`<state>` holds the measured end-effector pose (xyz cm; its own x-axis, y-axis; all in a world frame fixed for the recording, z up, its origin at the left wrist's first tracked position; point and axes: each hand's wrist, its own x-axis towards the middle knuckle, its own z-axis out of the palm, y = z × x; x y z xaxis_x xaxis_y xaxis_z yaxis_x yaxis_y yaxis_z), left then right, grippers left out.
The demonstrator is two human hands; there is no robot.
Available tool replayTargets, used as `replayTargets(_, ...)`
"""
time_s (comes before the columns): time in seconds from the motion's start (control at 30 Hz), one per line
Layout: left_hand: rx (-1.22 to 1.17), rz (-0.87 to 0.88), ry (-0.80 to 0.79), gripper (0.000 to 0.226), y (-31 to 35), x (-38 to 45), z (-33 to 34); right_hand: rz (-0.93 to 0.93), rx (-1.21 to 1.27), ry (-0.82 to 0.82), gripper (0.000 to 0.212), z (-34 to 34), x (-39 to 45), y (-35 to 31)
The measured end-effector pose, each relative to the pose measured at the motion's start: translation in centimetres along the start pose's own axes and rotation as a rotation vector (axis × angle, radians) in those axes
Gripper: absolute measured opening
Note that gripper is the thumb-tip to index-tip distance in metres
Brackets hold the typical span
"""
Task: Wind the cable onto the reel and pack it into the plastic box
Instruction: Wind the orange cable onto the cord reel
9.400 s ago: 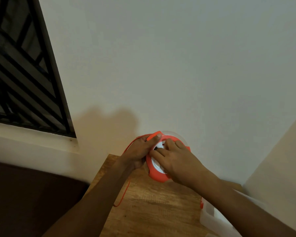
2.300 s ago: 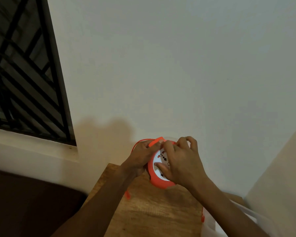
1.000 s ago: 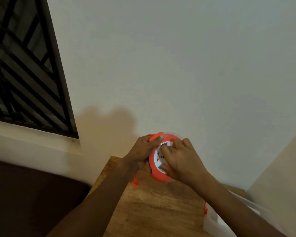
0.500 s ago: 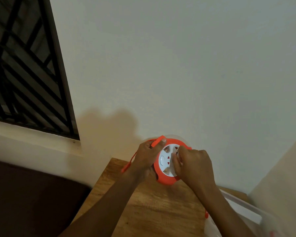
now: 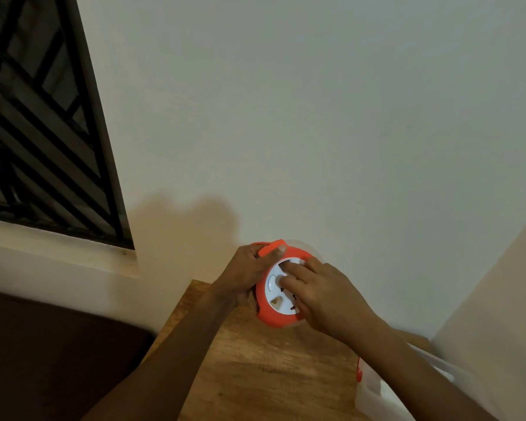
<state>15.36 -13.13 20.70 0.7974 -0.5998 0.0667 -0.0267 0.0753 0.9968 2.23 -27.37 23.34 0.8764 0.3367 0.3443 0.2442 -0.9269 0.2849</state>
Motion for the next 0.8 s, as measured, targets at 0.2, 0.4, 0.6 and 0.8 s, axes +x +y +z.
replayTargets(0.2, 0.045, -0.015, -0.011, 0.04, -0.7, -0.1, 0.3, 0.035, -0.054, 0.005, 0.063, 0.4, 0.3, -0.9)
replayTargets(0.4, -0.049, -0.05, 0.032, 0.021, -0.6, -0.7, 0.8, 0.09, -0.092, 0.082, 0.056, 0.8, 1.4, -1.9)
replayTargets(0.6, -0.154, -0.031, 0.078, 0.024, -0.2, -1.2, 1.2, 0.285, -0.083, 0.154, 0.046, 0.7, 2.0, -0.6)
replayTargets(0.8, -0.255, -0.063, 0.202, 0.021, -0.6, -0.8, 2.5, 0.773, 0.224, 0.197, 0.053, 0.9, 2.6, -0.1)
